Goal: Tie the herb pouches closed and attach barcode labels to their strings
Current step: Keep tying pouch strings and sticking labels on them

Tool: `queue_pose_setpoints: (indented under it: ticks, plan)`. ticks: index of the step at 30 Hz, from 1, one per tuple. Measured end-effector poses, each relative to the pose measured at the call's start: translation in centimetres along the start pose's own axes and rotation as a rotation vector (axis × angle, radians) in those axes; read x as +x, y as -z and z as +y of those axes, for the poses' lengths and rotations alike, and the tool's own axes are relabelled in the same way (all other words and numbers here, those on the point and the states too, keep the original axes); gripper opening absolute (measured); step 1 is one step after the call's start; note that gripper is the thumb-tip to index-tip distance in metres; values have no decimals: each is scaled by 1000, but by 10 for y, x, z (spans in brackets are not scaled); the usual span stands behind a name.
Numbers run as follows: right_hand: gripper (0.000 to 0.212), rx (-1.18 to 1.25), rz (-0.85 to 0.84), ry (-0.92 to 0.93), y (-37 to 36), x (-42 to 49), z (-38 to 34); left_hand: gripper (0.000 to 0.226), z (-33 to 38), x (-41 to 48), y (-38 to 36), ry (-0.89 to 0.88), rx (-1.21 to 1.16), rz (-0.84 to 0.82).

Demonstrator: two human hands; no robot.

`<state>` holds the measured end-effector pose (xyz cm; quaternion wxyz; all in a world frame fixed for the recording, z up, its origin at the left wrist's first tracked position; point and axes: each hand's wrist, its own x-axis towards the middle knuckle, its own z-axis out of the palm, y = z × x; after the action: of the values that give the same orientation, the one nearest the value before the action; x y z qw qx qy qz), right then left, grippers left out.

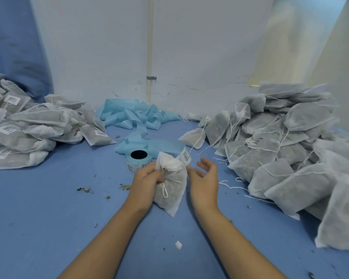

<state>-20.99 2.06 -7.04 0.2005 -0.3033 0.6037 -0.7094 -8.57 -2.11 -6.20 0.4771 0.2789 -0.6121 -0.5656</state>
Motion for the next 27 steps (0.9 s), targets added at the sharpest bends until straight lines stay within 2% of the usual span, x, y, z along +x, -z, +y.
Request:
queue_pose_setpoints:
  ticks: [1, 4, 6, 9, 13, 17, 22, 24, 27]
  plan:
    - [37, -98, 6, 89, 1, -1, 1, 9, 1, 0, 0, 13, -16, 3]
    - [42, -226, -121, 218, 4, -2, 3, 17, 3, -1, 0, 29, -29, -10]
    - [43, -251, -199, 193, 1, -4, 4, 19, 3, -1, 0, 29, -17, -8]
    - [30, -131, -235, 123, -1, -6, 2, 19, 2, 1, -1, 41, -26, 4]
    - [14, -11, -201, 87, -1, -6, -2, 13, 0, 1, -1, 46, -25, -2]
    - [12, 13, -171, 88, 0, -6, -3, 6, 1, 1, -1, 51, -8, 10]
    - [15, 12, -119, 96, 1, -2, -2, 29, 3, 0, -2, 61, 2, 14]
    - [14, 35, -90, 79, 1, -1, -2, 32, 2, 1, -1, 60, 10, 18]
    - [13, 45, -37, 91, 2, 0, -1, 7, 2, 1, -2, 81, 3, 23]
